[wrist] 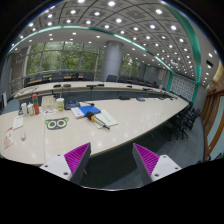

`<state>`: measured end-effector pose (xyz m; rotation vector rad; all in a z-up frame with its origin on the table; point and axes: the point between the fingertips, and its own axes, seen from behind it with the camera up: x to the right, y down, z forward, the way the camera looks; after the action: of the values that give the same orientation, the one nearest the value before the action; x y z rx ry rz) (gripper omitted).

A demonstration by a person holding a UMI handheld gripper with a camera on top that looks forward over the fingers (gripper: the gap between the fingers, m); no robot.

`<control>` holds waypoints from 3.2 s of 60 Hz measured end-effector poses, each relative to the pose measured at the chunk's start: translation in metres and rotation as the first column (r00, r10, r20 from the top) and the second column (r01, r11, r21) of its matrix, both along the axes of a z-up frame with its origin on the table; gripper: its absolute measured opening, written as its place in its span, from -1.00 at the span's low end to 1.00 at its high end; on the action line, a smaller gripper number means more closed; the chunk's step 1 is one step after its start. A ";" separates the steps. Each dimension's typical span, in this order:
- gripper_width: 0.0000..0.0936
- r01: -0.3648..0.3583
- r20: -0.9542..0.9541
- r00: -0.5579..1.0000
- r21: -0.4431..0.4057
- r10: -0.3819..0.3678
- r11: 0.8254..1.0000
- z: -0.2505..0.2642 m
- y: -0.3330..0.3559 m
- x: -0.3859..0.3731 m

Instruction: Arrange mouse

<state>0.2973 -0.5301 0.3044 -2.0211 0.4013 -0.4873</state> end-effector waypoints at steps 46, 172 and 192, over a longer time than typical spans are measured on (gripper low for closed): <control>0.81 -0.408 -0.172 0.901 -0.022 0.399 0.913 -0.197 0.153 -0.391; -0.07 -0.419 -0.293 0.878 -0.087 0.379 0.904 -0.313 0.593 -0.217; 0.82 -0.417 -0.273 0.885 -0.105 0.377 0.903 -0.264 0.561 -0.216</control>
<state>0.0810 0.0307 0.0403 -2.2561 0.0844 -0.0094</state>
